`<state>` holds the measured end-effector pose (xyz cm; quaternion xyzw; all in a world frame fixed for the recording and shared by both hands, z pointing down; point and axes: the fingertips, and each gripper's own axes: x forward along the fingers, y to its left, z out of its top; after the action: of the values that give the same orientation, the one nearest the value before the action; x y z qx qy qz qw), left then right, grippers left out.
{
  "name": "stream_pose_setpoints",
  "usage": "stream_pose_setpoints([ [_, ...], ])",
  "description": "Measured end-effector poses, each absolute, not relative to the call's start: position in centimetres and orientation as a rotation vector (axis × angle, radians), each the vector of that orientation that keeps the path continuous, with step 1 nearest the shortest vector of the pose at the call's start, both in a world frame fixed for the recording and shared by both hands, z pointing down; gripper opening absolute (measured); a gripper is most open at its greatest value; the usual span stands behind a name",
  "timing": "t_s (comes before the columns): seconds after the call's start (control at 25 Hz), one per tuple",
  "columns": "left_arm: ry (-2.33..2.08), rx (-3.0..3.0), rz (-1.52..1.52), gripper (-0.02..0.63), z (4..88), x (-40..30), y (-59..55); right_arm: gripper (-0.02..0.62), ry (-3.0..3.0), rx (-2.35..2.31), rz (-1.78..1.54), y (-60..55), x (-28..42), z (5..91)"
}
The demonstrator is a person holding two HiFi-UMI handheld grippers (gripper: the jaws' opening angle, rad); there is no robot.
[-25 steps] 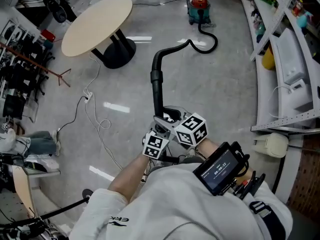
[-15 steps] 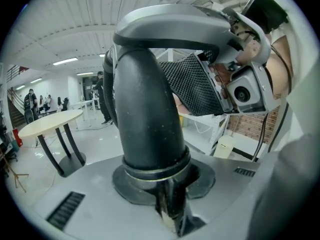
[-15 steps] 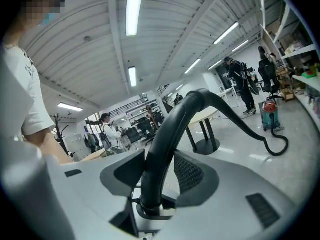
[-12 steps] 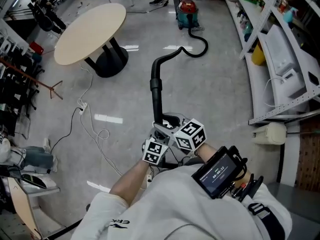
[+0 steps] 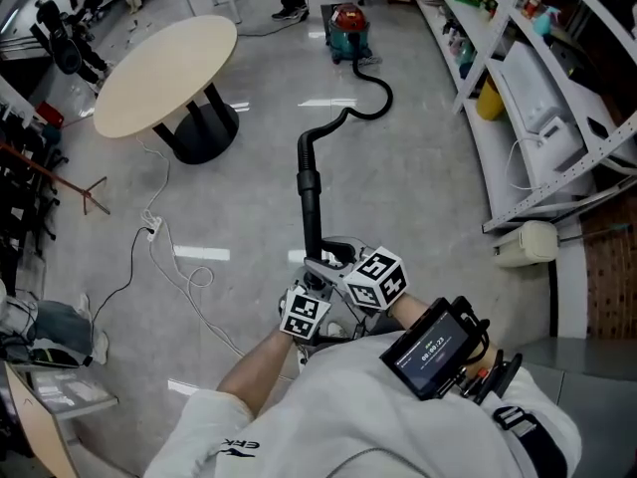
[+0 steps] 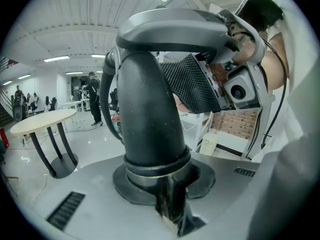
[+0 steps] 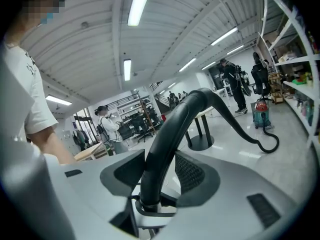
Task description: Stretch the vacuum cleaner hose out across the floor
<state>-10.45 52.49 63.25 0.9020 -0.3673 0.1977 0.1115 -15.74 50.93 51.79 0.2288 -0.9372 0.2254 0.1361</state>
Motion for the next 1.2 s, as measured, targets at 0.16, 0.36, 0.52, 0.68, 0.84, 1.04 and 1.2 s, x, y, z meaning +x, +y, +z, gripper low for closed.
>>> stream_pose_setpoints([
  [0.16, -1.079, 2.640, 0.563, 0.066, 63.4, -10.7, 54.4, 0.176, -2.709, 0.635, 0.640, 52.8, -16.2, 51.9],
  [0.36, -1.097, 2.632, 0.565, 0.066, 63.2, -11.0, 56.4, 0.176, -2.719, 0.579, 0.625, 55.0, -16.6, 51.7],
  [0.52, -1.124, 2.633, 0.580, 0.066, 62.9, -10.2, 57.5, 0.176, -2.734, 0.537, 0.624, 56.2, -15.5, 51.4],
  [0.68, -1.162, 2.624, 0.615, 0.066, 62.6, -8.8, 59.0, 0.176, -2.758, 0.486, 0.623, 57.8, -13.8, 51.0],
  [0.84, -1.203, 2.620, 0.650, 0.066, 62.2, -6.7, 61.5, 0.176, -2.788, 0.428, 0.620, 60.6, -11.3, 50.5],
  [1.04, -1.277, 2.612, 0.708, 0.066, 62.5, -3.2, 64.5, 0.176, -2.836, 0.351, 0.573, 64.3, -7.2, 50.0],
  [1.2, -1.316, 2.591, 0.742, 0.066, 62.7, -1.1, 67.5, 0.176, -2.857, 0.303, 0.572, 67.5, -4.5, 49.7],
])
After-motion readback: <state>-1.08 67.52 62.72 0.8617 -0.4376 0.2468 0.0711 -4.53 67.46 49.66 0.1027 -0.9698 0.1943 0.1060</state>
